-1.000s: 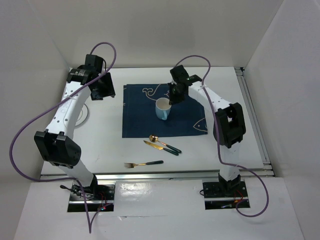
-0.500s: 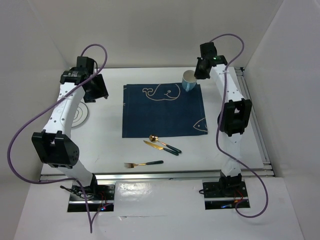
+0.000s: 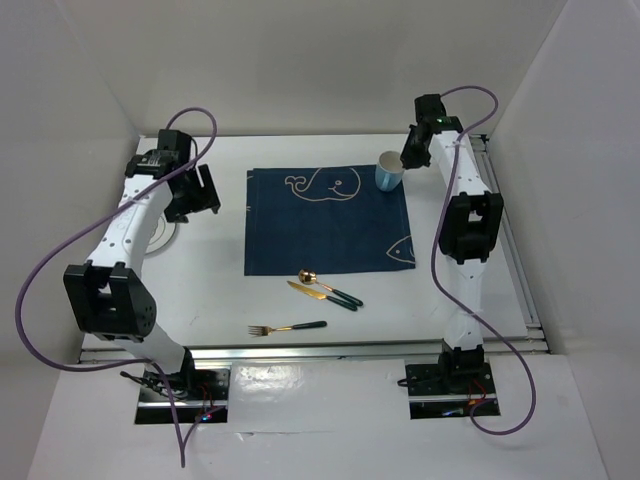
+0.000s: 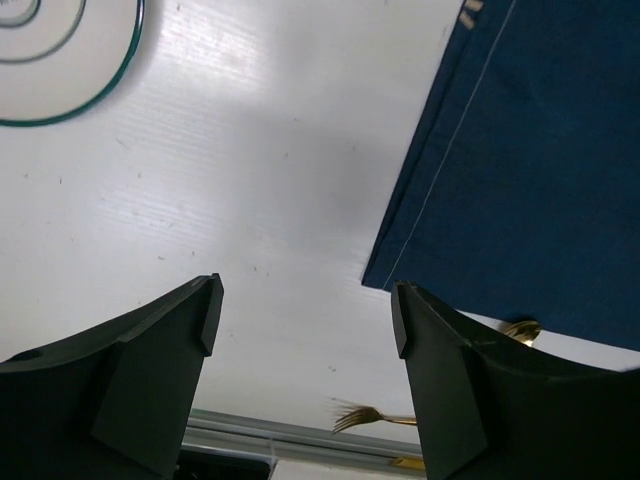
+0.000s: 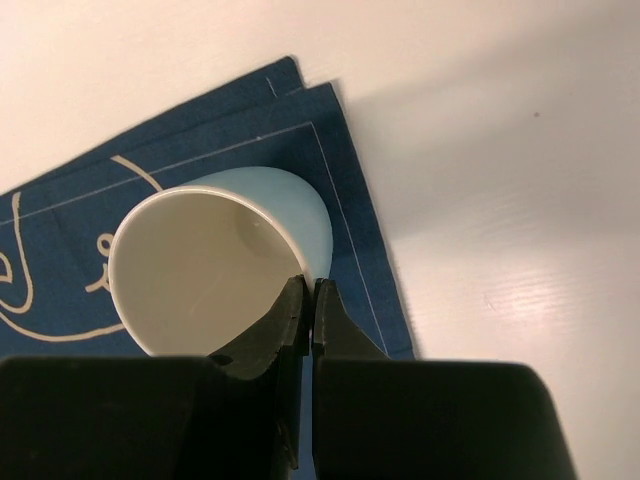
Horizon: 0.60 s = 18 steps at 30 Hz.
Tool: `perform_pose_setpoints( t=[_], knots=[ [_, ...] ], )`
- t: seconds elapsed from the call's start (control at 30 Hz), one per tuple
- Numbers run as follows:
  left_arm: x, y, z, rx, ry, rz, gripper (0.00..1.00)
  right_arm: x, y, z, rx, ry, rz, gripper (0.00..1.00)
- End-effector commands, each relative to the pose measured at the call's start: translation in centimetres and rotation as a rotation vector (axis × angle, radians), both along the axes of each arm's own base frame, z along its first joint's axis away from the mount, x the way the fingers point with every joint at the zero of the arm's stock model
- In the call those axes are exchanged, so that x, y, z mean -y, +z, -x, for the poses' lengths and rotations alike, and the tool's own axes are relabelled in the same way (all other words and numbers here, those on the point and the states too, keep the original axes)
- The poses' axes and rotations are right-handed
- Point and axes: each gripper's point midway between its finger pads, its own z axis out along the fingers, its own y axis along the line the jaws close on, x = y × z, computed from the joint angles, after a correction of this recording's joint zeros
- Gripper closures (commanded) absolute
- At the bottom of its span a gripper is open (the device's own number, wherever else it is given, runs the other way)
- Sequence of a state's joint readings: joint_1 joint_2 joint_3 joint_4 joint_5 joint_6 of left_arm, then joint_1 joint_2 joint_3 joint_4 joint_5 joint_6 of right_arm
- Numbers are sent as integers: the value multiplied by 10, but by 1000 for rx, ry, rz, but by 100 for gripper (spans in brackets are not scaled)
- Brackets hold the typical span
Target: Set the dinner table for one person
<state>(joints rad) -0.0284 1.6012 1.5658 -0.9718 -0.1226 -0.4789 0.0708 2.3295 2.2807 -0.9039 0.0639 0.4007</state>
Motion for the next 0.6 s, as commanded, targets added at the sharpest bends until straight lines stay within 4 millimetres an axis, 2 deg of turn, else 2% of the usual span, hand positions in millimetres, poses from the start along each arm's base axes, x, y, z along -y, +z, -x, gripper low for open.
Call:
perform_pose_setpoints(
  t=[0.0, 0.07, 0.1, 0.17, 0.3, 0.33, 0.37, 0.4, 0.47, 0.53, 0.57],
  knots=[
    [-6, -6, 7, 1, 44, 0, 14, -15, 29, -26, 125, 17, -42, 100],
    [-6, -19, 10, -10, 81, 25, 10, -15, 17, -24, 100, 16, -40, 100],
    [-6, -25, 16, -20, 94, 46, 7, -21, 10, -20, 81, 27, -39, 100],
    [-11, -26, 16, -7, 128, 78, 3, -24, 4, -19, 71, 29, -30, 100],
    [-22, -29, 16, -4, 162, 87, 0, -28, 10, -20, 88, 42, -47, 85],
    [-22, -26, 14, 5, 162, 87, 0, -28, 10, -20, 88, 42, -48, 79],
    [-30, -25, 14, 6, 184, 96, 0, -31, 15, -19, 96, 50, -59, 68],
    [-34, -25, 14, 6, 195, 96, 0, -31, 24, -19, 111, 51, -60, 46],
    [-36, -28, 16, -1, 213, 125, 0, -36, 34, -17, 132, 60, -63, 31],
    [-44, -31, 16, -9, 238, 150, 0, -37, 54, -17, 172, 67, -73, 19],
    [-48, -31, 17, -8, 257, 154, 0, -37, 60, -16, 185, 75, -68, 10]
  ],
)
